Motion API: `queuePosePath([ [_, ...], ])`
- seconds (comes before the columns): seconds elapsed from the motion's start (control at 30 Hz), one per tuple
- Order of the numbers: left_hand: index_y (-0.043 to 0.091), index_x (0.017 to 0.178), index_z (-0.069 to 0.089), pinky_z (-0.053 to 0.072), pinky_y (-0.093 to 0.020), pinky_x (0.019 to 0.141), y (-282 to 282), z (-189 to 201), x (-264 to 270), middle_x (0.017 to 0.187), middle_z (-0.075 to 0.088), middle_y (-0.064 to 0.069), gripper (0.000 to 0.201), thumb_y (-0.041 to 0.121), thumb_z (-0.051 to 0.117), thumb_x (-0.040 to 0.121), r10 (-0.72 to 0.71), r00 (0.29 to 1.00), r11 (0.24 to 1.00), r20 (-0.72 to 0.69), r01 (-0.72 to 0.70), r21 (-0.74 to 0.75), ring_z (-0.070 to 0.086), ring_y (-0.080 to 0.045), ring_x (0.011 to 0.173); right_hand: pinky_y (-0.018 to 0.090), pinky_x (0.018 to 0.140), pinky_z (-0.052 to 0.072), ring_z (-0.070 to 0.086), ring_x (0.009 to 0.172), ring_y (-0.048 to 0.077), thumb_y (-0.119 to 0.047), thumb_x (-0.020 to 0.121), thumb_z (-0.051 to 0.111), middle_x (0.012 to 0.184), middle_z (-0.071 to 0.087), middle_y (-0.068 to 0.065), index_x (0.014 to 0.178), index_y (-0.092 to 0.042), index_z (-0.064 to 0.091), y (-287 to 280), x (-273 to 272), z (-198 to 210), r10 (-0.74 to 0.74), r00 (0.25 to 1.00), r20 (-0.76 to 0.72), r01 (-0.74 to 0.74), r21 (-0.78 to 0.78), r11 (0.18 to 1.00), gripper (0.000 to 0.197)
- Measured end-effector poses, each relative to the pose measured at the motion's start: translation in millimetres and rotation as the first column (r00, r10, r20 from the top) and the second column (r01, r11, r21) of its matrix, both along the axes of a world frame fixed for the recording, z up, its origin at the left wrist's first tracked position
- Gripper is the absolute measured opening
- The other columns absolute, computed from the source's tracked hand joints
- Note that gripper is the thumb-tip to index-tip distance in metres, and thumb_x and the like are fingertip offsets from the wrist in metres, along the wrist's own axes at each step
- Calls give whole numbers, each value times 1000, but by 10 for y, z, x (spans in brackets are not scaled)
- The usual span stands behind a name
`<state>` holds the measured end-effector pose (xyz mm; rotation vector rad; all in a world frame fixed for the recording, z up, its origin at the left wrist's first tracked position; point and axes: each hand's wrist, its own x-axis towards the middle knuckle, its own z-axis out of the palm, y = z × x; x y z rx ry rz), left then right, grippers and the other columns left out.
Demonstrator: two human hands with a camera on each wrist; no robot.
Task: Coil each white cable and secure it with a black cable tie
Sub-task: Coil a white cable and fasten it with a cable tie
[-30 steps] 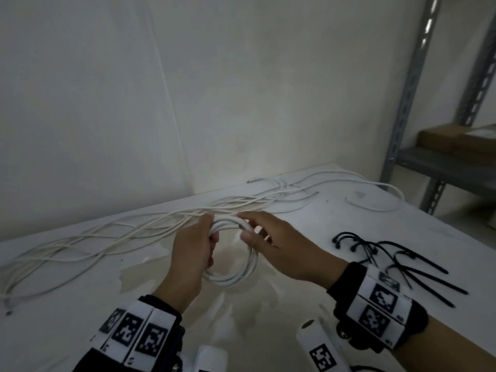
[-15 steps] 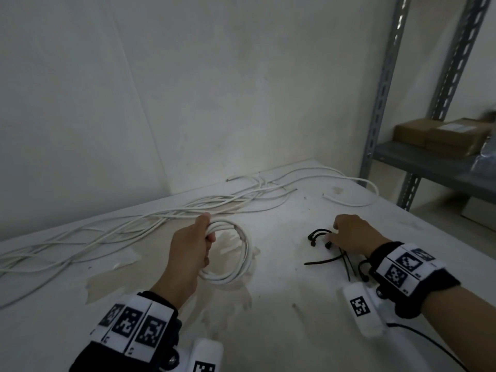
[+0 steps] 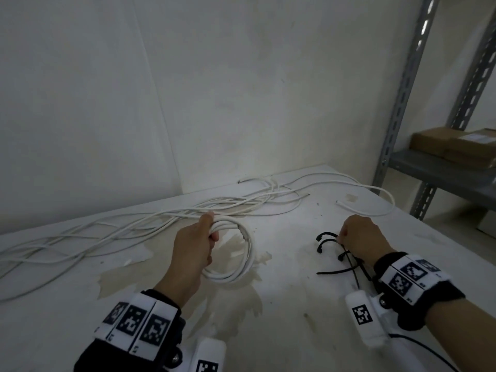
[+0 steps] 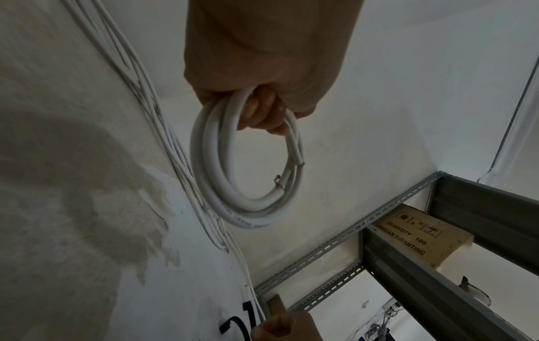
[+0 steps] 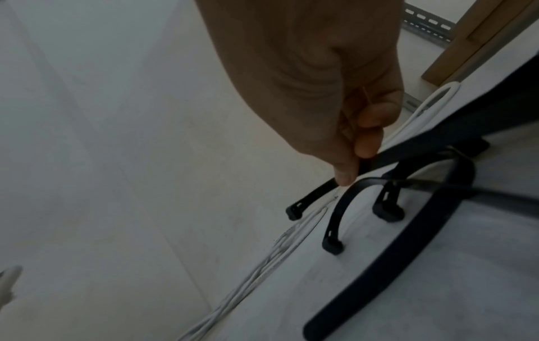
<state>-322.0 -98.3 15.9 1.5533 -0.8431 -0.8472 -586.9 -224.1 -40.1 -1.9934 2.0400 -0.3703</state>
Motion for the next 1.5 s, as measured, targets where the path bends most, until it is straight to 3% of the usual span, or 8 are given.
queuePosePath([
  [0.33,8,55,47,25,-24,43,135,30,249,31,32,9,45,32,45,94,51,999,998,-17,-51,-46,26,-12,38,31,68,42,55,76,26,-16,92,51,81,59,9,83,-10,51,367,443,339,218,943,254,-133,-313,940,10],
  [0.53,10,53,46,26,-23,43,309,39,412,32,33,7,47,32,44,94,140,990,985,-31,-142,-102,27,-8,31,8,58,43,56,59,4,-8,88,59,71,59,-4,85,-16,58,864,1184,592,496,703,510,-341,-370,864,8],
  [0.67,11,51,48,27,-21,40,471,37,560,35,35,6,49,33,44,94,236,971,958,-43,-240,-159,31,-7,31,11,53,45,56,51,4,-7,83,64,62,60,-4,73,-22,60,1269,1612,755,590,499,635,-463,-380,801,19],
  [1.07,14,84,54,27,-21,39,727,59,720,47,38,4,16,23,46,94,307,949,892,-75,-314,-325,31,-4,36,18,36,39,47,36,7,2,74,60,59,45,3,70,-16,39,1551,2332,677,438,503,746,-361,-279,890,28],
  [1.17,18,91,59,30,-18,40,732,32,699,53,43,1,14,21,46,94,271,962,897,-21,-261,-357,34,-3,38,31,44,50,61,52,19,-1,75,62,61,52,12,66,-16,39,1567,2399,678,445,479,757,-305,-331,893,29],
  [1.23,25,85,61,31,-18,42,739,27,680,53,43,3,21,20,43,95,235,971,902,36,-205,-380,35,-3,40,40,53,53,63,60,34,-3,76,63,68,58,23,63,-18,40,1595,2428,664,455,444,772,-307,-346,887,31],
  [1.4,24,86,66,26,-22,42,722,51,754,47,36,6,26,29,42,96,185,982,911,32,-159,-381,31,-5,41,25,47,50,59,44,16,0,82,64,60,60,12,67,-11,44,1599,2367,645,405,187,895,-410,-304,860,27],
  [1.5,17,94,65,26,-22,43,728,45,766,49,34,5,31,32,39,97,139,990,917,7,-126,-377,30,-4,40,21,54,51,65,55,14,1,85,60,67,64,5,74,-14,55,1556,2309,635,470,189,862,-503,-326,800,19],
])
